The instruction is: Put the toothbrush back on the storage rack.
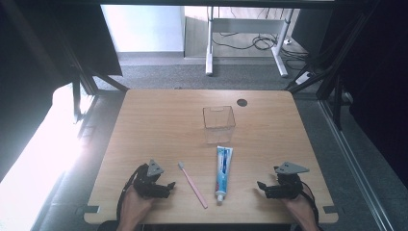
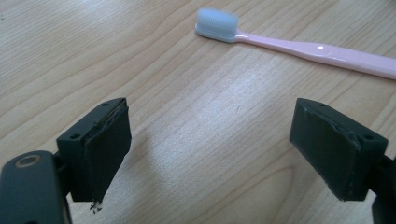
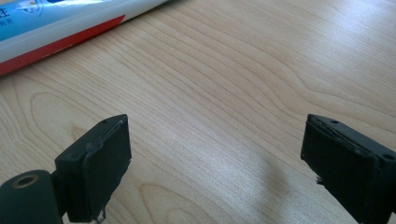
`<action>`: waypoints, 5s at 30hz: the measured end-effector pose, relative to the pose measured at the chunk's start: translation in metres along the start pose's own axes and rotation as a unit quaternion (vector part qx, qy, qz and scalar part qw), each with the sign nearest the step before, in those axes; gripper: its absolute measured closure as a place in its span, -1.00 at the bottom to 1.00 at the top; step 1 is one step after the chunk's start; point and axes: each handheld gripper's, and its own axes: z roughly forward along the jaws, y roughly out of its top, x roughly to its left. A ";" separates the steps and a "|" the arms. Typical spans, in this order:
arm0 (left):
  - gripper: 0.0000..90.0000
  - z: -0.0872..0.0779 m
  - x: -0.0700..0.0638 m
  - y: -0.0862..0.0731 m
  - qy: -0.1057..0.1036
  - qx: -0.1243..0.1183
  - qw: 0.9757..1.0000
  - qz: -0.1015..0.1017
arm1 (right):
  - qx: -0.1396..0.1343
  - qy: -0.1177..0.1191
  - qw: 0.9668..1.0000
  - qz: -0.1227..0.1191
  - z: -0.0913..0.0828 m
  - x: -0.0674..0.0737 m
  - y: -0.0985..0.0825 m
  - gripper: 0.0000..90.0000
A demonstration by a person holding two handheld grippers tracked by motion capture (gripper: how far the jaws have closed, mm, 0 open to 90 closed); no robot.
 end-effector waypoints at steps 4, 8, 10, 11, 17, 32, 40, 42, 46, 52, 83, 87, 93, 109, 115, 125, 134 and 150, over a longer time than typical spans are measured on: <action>-0.72 -0.003 0.002 0.000 0.005 -0.020 1.000 -0.009 | 0.000 0.002 1.000 -0.005 0.000 0.001 0.000 -0.82; -0.72 -0.004 0.003 -0.001 0.006 -0.025 1.000 -0.009 | -0.001 0.005 1.000 -0.003 0.000 0.000 0.000 -0.83; -0.72 -0.002 0.003 0.000 0.003 -0.011 1.000 -0.009 | -0.001 0.003 1.000 -0.003 0.000 -0.001 0.000 -0.83; -0.71 -0.001 0.003 0.001 0.000 -0.006 1.000 -0.009 | -0.001 0.004 1.000 -0.003 0.000 -0.001 0.000 -0.83; -0.71 0.000 -0.004 0.006 0.003 0.017 1.000 -0.012 | 0.000 0.001 1.000 -0.005 -0.002 -0.003 -0.001 -0.83; -0.41 -0.004 -0.010 0.011 0.008 0.024 1.000 -0.006 | -0.003 -0.006 1.000 -0.004 -0.005 -0.007 -0.002 -0.82; -0.05 -0.009 -0.013 0.013 -0.003 0.019 1.000 0.004 | -0.004 -0.008 1.000 -0.003 -0.006 -0.008 -0.002 -0.82; 0.03 -0.010 -0.013 0.014 -0.011 0.015 1.000 -0.002 | -0.004 -0.008 1.000 -0.003 -0.006 -0.007 -0.002 -0.81; 0.18 -0.011 -0.012 0.015 -0.024 0.011 1.000 -0.010 | -0.005 -0.007 1.000 -0.004 -0.006 -0.007 -0.002 -0.81; 0.39 -0.013 -0.012 0.018 -0.037 0.004 0.999 -0.011 | -0.003 -0.007 1.000 -0.004 -0.005 -0.007 -0.002 -0.80; 0.99 0.013 -0.057 0.051 -0.127 0.015 0.989 0.069 | -0.007 -0.002 1.000 -0.004 -0.003 -0.005 -0.002 -0.73; 0.99 0.021 -0.067 0.054 -0.136 0.019 0.987 0.082 | -0.007 0.000 1.000 -0.005 -0.003 -0.004 -0.002 -0.73; 0.99 0.031 -0.080 0.055 -0.142 0.024 0.985 0.093 | -0.006 0.000 1.000 -0.006 -0.002 -0.004 -0.001 -0.73; 0.99 0.031 -0.087 0.050 -0.147 0.042 0.983 0.101 | -0.002 0.003 1.000 -0.012 0.000 -0.001 -0.001 -0.71; 0.99 0.029 -0.085 0.047 -0.144 0.048 0.984 0.095 | 0.000 0.001 1.000 -0.011 -0.001 -0.002 -0.002 -0.71; 0.99 0.020 -0.077 0.039 -0.139 0.058 0.985 0.084 | 0.000 0.000 1.000 -0.010 0.000 -0.002 -0.002 -0.71; 0.99 0.013 -0.068 0.033 -0.132 0.062 0.987 0.073 | 0.002 0.000 1.000 -0.008 0.000 -0.002 -0.002 -0.71; 0.99 0.003 -0.045 0.023 -0.116 0.068 0.990 0.044 | 0.006 0.001 1.000 -0.009 0.001 -0.002 -0.003 -0.71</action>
